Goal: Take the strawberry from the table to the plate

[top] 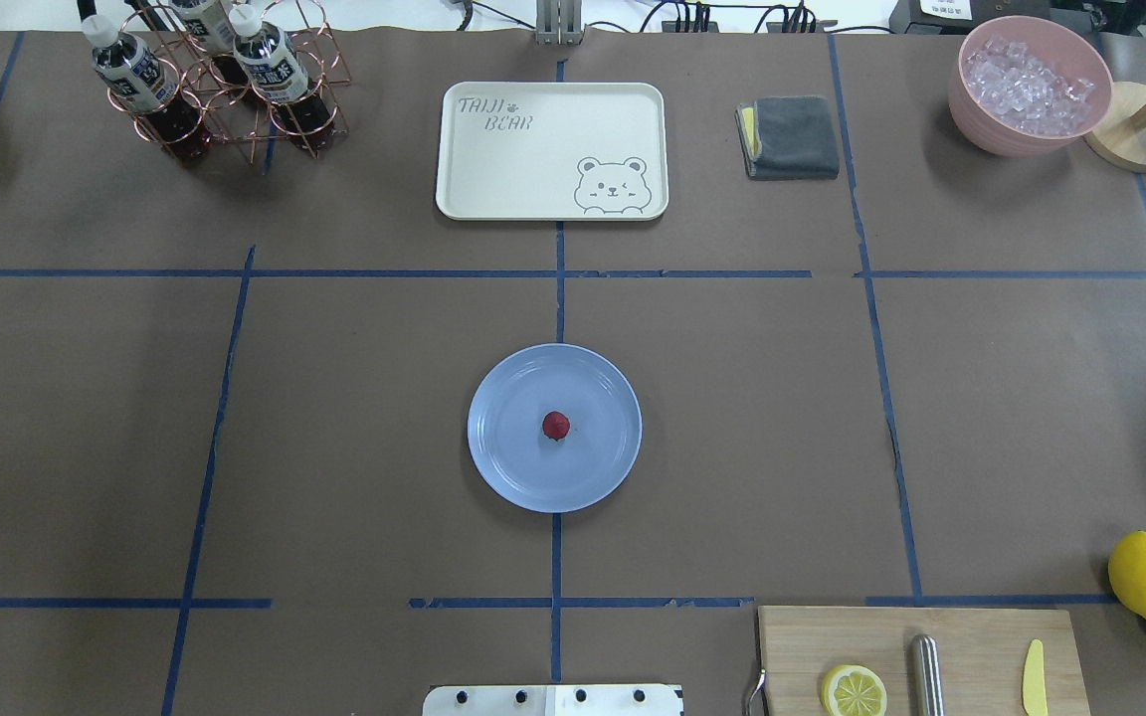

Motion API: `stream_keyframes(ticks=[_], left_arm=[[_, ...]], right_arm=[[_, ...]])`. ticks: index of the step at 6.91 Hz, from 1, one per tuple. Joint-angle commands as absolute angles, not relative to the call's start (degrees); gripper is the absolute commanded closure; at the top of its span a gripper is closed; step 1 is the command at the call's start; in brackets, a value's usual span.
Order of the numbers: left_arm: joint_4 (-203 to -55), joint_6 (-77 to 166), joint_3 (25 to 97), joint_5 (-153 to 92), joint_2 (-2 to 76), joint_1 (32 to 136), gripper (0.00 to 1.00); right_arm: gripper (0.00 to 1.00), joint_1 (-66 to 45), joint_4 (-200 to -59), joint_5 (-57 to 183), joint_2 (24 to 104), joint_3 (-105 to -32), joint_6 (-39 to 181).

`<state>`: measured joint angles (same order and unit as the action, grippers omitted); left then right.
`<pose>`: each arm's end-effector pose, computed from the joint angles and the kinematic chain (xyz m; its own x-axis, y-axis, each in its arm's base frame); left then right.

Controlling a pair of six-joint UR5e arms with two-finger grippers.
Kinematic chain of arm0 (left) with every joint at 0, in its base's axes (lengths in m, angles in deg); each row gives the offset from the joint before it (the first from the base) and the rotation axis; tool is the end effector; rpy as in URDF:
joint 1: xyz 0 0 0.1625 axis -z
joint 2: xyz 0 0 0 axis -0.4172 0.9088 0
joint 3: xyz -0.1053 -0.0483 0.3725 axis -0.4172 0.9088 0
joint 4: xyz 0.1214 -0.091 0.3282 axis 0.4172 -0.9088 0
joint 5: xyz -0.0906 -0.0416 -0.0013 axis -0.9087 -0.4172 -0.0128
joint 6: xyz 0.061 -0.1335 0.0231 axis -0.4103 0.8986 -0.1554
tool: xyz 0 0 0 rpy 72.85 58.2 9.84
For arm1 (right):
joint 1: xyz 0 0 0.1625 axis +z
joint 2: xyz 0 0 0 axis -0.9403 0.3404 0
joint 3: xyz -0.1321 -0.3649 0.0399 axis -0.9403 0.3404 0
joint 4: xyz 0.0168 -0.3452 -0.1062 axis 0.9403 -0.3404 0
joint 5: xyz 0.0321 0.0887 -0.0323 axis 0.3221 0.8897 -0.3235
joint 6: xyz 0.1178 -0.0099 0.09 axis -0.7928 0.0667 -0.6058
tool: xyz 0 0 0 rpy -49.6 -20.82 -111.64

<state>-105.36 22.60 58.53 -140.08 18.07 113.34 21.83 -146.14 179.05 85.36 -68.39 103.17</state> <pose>-0.0254 -0.4442 0.6680 0.7436 0.1581 -0.6497 -0.1183 0.9874 0.1049 0.0350 -0.4230 0.6445 0.6364 -0.2241 0.7381 0.1440 0.9746 0.1717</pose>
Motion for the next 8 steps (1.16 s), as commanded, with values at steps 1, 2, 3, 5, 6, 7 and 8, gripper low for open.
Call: stream_keyframes(ticks=[1, 2, 3, 5, 6, 7, 8], left_arm=[[-105.36, 22.61, 58.62, -140.07, 18.07, 113.34, 0.0], [-105.36, 22.61, 58.71, -140.16, 18.16, 113.34, 0.0], [-105.36, 22.61, 58.71, -140.08, 18.16, 113.34, 0.0], [-105.36, 22.7, 58.62, -140.16, 18.16, 113.34, 0.0], [-105.45, 22.78, 58.62, -140.16, 18.16, 113.34, 0.0], [-105.54, 22.79, 58.62, -140.16, 18.16, 113.34, 0.0], [-105.54, 22.87, 58.62, -140.16, 18.16, 113.34, 0.0]], right_arm=[[0.0, 22.1, -142.81, 178.94, 85.36, -66.77, 100.57], [0.0, 22.1, -141.84, 178.94, 85.27, -66.33, 100.03], [0.0, 22.1, -140.87, 178.94, 85.27, -66.15, 99.93], [0.0, 22.1, -140.86, 178.85, 85.1, -66.15, 99.23], [0.0, 22.1, -140.78, 178.85, 85.09, -66.15, 98.19], [0.0, 22.1, -140.77, 178.85, 85.09, -66.15, 97.22], [0.0, 22.1, -140.86, 178.85, 85.18, -66.06, 96.25]])
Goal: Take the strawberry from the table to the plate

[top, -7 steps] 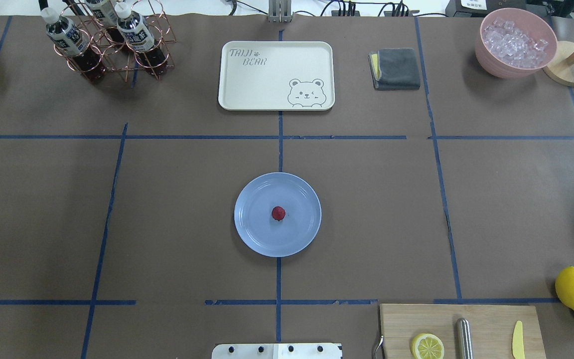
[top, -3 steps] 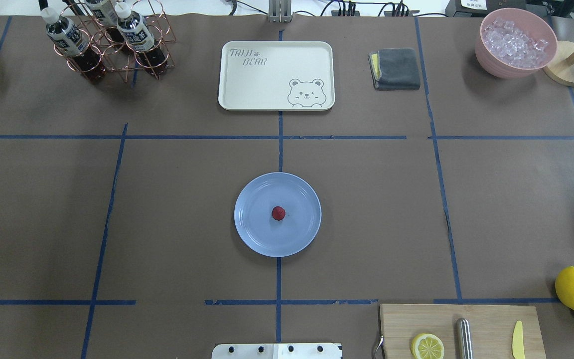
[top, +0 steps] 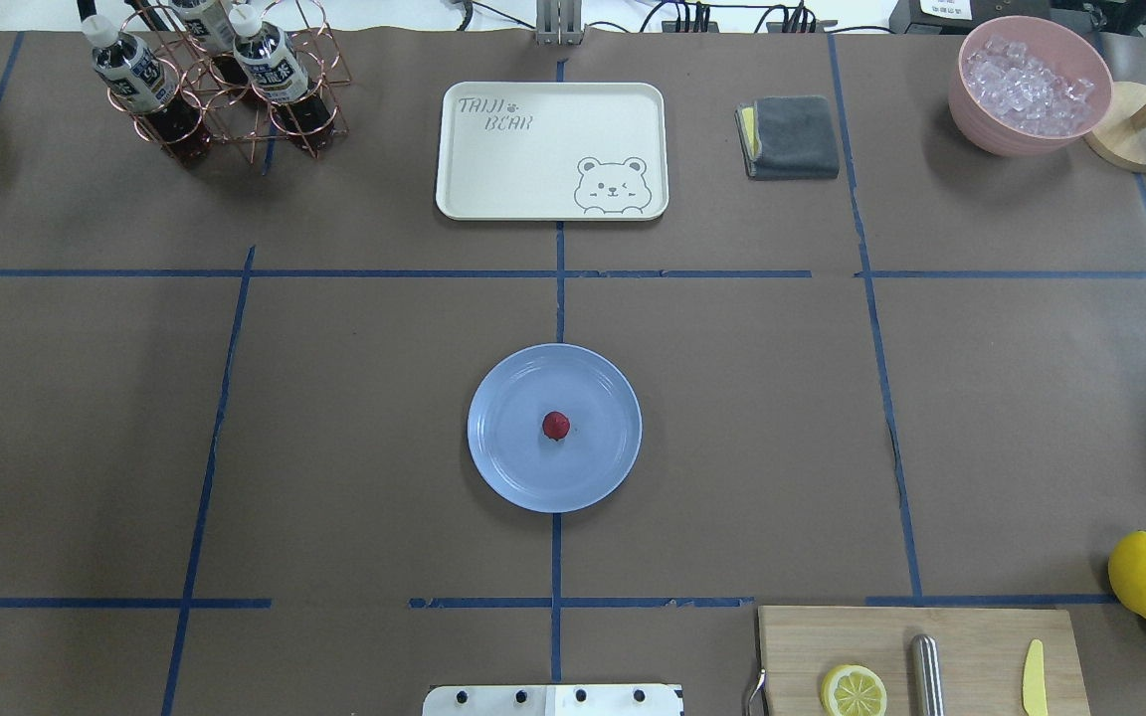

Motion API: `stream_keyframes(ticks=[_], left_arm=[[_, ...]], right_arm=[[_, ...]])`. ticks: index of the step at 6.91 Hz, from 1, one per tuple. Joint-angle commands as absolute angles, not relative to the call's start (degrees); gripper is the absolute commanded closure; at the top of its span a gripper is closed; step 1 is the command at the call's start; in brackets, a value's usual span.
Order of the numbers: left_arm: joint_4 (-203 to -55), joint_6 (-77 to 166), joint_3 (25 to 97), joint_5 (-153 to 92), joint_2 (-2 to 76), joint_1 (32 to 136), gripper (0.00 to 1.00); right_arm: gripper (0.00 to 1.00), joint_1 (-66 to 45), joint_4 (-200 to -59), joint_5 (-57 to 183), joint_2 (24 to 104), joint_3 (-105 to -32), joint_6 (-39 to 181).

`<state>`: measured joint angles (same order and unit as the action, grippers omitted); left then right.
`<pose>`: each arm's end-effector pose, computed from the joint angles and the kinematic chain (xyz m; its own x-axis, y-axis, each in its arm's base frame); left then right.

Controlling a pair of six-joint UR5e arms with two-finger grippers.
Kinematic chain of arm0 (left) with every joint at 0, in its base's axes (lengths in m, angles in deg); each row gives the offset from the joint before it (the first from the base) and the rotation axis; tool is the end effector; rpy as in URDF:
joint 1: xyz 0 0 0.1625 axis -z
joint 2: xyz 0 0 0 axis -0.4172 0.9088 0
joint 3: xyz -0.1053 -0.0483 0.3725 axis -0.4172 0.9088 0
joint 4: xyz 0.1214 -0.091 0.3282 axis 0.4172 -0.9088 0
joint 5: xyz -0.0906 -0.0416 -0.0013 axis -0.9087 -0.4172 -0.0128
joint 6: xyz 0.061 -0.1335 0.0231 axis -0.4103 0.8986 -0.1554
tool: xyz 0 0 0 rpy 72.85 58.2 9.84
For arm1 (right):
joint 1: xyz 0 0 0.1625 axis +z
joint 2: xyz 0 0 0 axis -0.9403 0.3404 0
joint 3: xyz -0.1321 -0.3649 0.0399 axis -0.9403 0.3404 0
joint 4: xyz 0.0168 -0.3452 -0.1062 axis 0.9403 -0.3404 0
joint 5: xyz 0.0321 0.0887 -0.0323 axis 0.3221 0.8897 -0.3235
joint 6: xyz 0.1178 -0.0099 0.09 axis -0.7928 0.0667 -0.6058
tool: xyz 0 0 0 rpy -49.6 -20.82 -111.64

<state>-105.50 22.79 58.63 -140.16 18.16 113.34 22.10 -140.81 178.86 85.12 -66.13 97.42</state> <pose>-0.0252 -0.4454 0.6661 0.7430 0.1586 -0.6502 -0.1157 0.9873 0.1086 0.0376 -0.4302 0.6510 0.6524 -0.1652 0.7397 0.0756 0.9853 0.1534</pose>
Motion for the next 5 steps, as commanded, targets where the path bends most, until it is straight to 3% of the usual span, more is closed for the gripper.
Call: stream_keyframes(ticks=[1, 5], left_arm=[[-105.54, 22.87, 58.62, -140.16, 18.16, 113.34, 0.0], [-105.89, 22.96, 58.53, -140.16, 18.16, 113.34, 0.0]], right_arm=[[0.0, 22.1, -140.78, 178.85, 85.18, -66.06, 95.28], [0.0, 22.1, -140.77, 178.85, 85.18, -66.15, 95.27]])
